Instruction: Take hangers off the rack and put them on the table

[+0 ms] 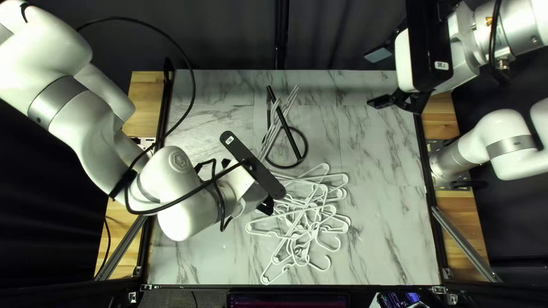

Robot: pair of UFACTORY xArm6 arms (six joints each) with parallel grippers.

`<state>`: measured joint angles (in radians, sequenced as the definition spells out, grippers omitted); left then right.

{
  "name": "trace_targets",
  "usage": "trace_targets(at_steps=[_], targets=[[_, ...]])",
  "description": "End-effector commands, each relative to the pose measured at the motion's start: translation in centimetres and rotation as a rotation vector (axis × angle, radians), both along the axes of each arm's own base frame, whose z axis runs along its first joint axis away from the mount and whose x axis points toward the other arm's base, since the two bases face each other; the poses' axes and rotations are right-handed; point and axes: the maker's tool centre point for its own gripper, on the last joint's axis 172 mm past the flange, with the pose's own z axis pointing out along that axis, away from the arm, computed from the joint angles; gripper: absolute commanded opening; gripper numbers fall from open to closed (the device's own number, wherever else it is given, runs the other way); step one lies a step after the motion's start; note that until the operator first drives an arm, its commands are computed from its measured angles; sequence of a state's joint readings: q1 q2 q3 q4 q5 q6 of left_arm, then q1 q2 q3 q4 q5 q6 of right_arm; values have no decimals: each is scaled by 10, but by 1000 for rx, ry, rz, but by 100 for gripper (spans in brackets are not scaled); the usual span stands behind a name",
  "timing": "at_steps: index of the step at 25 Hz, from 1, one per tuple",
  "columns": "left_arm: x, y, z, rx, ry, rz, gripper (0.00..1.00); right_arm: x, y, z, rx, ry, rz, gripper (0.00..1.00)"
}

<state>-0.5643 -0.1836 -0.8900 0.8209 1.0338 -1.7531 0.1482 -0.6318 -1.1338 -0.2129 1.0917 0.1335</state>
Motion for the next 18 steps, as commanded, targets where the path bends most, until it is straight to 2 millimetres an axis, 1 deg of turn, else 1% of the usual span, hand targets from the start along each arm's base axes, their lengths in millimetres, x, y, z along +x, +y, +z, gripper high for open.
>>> trace_targets(at_steps=[1,11,18], targets=[[1,3,-4,-10,-2,4,100,0,0,0,0,0,0,100],[2,12,-14,-29,-17,27,100,0,0,0,0,0,0,100],[1,15,-18,-33,-19,35,100,0,0,0,0,0,0,100]])
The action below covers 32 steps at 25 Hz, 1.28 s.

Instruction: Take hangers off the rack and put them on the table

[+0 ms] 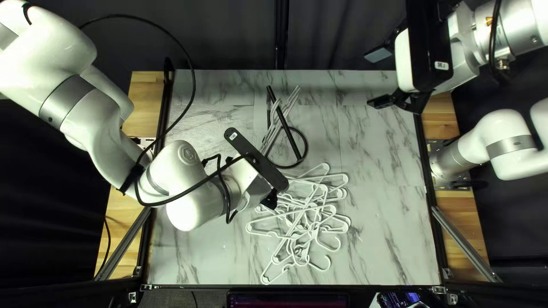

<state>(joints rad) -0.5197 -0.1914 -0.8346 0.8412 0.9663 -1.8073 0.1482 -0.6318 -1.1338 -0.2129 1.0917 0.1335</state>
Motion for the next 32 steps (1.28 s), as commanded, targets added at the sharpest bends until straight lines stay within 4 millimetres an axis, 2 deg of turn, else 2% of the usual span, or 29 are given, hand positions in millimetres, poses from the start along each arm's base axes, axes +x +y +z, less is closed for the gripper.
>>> trace_targets(at_steps=[1,32], targets=[[0,1,-2,-3,-1,3,100,0,0,0,0,0,0,100],[-5,14,-12,0,20,6,100,0,0,0,0,0,0,100]])
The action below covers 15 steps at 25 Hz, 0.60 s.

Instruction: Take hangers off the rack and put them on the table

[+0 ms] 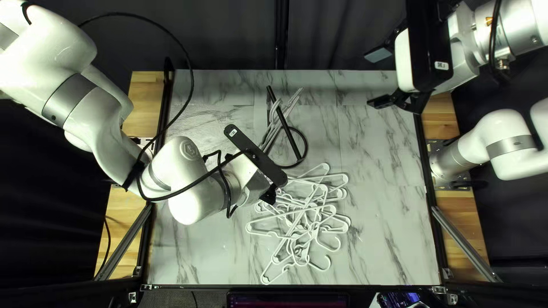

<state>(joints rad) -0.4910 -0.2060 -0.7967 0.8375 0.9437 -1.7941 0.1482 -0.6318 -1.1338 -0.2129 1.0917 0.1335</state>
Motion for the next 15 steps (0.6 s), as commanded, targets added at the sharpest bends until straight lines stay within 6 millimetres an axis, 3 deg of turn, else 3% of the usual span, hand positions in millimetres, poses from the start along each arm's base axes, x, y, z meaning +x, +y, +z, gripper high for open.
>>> trace_targets(at_steps=[1,15], targets=[[-1,2,-2,0,3,0,100,0,0,0,0,0,0,100],[-5,9,-2,16,21,-1,100,0,0,0,0,0,0,100]])
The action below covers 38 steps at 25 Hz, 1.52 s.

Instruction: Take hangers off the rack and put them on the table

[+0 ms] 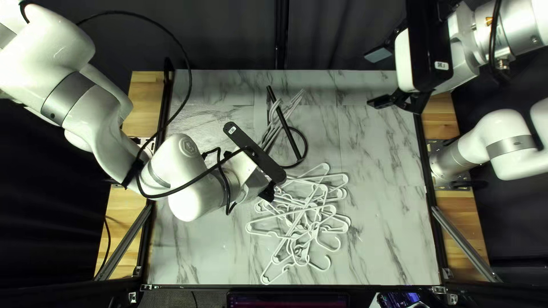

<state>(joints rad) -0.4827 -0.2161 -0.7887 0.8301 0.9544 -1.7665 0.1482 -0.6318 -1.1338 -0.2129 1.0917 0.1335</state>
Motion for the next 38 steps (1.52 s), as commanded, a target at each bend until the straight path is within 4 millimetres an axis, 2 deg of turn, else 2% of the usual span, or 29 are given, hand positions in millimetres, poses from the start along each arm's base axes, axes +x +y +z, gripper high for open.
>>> trace_targets(at_steps=[1,7,9,10,11,12,13,25,30,38], targets=[[-2,3,-2,5,5,3,100,0,0,0,0,0,0,100],[-6,7,-5,16,12,8,100,0,0,0,0,0,0,100],[-7,8,-6,21,14,10,94,0,0,0,0,0,0,100],[-7,8,-6,23,15,10,76,0,0,0,0,0,0,100],[-8,8,-7,26,16,11,66,0,0,0,0,0,0,100],[-8,9,-7,29,16,10,9,0,0,0,0,0,0,100],[-8,9,-6,31,17,9,0,0,0,0,0,0,0,100],[-8,5,6,41,17,-21,0,0,0,0,0,0,0,100],[-10,-4,21,47,12,-39,0,0,0,0,0,0,0,100],[-13,-48,45,51,19,-117,0,0,0,0,0,0,0,100]])
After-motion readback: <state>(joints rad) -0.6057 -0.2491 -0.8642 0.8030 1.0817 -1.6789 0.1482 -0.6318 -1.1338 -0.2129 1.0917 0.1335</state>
